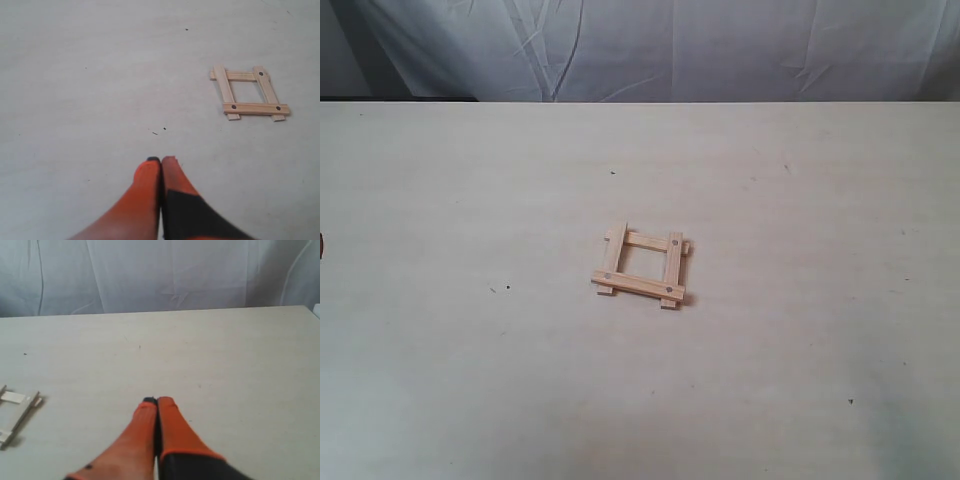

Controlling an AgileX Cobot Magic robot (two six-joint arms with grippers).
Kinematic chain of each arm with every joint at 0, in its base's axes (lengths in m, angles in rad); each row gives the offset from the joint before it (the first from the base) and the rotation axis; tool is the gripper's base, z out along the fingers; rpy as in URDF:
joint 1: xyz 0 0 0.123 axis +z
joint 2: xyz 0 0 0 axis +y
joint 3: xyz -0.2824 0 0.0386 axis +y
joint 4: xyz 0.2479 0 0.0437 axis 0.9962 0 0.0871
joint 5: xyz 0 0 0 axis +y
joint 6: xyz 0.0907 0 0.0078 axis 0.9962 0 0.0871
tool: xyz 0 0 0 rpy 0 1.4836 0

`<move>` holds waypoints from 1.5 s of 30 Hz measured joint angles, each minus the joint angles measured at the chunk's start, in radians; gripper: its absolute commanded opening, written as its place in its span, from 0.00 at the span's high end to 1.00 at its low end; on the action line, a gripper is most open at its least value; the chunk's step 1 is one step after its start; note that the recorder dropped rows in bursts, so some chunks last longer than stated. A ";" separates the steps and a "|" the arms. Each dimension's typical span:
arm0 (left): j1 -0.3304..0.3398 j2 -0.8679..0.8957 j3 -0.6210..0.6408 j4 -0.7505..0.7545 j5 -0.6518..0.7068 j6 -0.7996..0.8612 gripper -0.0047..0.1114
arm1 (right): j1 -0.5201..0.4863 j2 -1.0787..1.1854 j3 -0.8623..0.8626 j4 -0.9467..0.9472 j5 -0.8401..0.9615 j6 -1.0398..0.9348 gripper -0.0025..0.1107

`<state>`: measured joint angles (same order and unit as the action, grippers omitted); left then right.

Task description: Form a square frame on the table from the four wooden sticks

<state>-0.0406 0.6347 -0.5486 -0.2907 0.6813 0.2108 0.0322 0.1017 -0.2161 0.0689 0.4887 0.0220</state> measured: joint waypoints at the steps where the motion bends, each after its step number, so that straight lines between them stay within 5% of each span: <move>1: 0.000 0.000 0.000 0.000 0.000 0.000 0.96 | -0.004 -0.012 0.021 -0.007 -0.010 0.000 0.99; 15: 0.000 0.000 0.000 0.000 0.000 0.000 0.96 | -0.047 -0.094 0.209 -0.022 -0.085 0.004 0.99; 40: 0.000 0.000 0.000 0.004 -0.002 0.007 0.96 | -0.048 -0.094 0.212 -0.022 -0.110 0.012 0.99; 45: -0.002 -0.056 0.037 0.084 -0.092 0.048 0.96 | -0.048 -0.094 0.213 -0.022 -0.110 0.012 0.99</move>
<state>-0.0428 0.5790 -0.5119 -0.2070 0.5893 0.2585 -0.0158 0.0074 -0.0036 0.0470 0.3788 0.0339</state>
